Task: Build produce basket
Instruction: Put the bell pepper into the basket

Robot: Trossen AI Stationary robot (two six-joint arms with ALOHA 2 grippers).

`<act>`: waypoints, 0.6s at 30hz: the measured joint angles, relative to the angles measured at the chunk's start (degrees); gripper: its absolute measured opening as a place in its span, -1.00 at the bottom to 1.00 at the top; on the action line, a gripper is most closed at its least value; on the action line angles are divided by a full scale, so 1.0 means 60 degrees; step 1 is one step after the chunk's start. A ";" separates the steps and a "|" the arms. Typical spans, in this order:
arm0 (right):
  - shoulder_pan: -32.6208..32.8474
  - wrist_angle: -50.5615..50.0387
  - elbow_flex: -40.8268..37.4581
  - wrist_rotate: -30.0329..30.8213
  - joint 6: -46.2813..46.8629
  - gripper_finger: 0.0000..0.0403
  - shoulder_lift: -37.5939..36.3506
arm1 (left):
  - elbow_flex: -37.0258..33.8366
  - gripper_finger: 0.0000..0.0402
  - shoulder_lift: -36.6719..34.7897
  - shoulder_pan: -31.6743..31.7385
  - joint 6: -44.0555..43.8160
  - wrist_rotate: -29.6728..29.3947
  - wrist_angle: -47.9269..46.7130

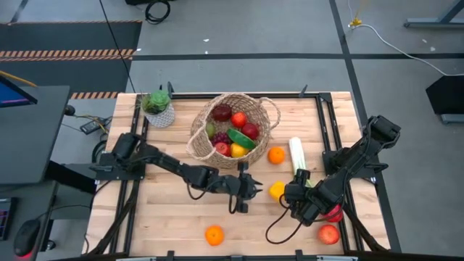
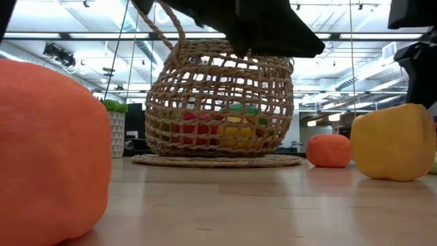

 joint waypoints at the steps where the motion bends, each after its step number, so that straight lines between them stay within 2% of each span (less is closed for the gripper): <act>1: 0.0000 -0.0003 0.0000 0.0058 -0.0099 0.56 0.0000 | 0.0000 -0.49 0.0000 0.0070 -0.0001 0.0078 -0.0066; 11: -0.0264 0.0722 0.0000 0.0737 -0.1217 0.57 0.0000 | 0.0000 -0.17 0.0000 0.0712 -0.0289 0.0815 -0.0387; 18: -0.0556 0.1615 0.0004 0.0731 -0.2320 0.57 0.0000 | 0.0000 -0.09 0.0000 0.0769 -0.0264 0.0829 -0.0381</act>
